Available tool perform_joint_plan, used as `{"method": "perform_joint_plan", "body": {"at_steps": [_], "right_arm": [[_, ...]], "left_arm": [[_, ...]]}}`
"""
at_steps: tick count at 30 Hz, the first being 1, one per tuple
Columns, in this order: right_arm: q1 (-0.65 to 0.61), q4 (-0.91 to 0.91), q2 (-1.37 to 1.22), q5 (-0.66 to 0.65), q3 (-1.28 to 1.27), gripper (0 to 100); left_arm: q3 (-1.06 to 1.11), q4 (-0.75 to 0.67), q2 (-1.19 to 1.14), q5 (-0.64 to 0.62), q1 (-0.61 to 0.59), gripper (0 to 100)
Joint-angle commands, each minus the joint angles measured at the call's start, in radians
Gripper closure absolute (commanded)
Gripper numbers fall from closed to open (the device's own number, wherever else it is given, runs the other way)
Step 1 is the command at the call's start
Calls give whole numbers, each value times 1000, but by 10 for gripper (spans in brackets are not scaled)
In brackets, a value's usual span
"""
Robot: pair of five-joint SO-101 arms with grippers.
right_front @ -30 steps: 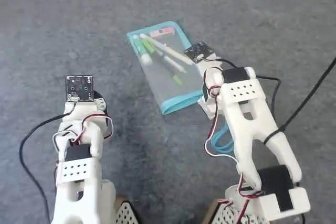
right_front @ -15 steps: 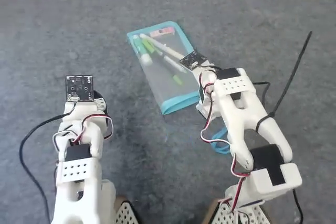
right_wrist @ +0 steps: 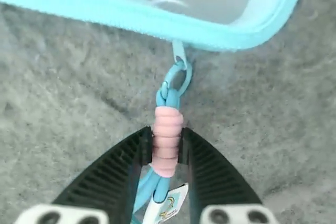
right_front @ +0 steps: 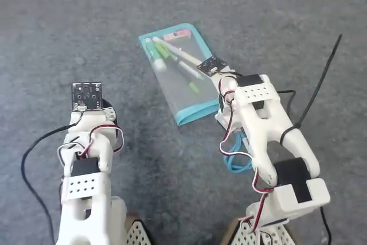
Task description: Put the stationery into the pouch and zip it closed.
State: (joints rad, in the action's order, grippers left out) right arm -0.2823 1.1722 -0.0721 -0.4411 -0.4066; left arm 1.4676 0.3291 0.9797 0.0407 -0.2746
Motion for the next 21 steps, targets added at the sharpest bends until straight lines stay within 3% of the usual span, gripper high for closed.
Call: {"method": "perform_joint_plan", "body": {"at_steps": [1, 4, 12, 21], "right_arm": [[8, -8, 1, -5, -9, 882], [8, -15, -24, 26, -25, 842], [18, -42, -50, 44, -15, 916], [35, 27, -41, 44, 74, 917]], "left_arm": [[-8, 5, 43, -9, 2, 985], [-8, 5, 43, -9, 2, 985], [-7, 5, 43, -9, 2, 985], [-7, 5, 43, -9, 3, 985]]}}
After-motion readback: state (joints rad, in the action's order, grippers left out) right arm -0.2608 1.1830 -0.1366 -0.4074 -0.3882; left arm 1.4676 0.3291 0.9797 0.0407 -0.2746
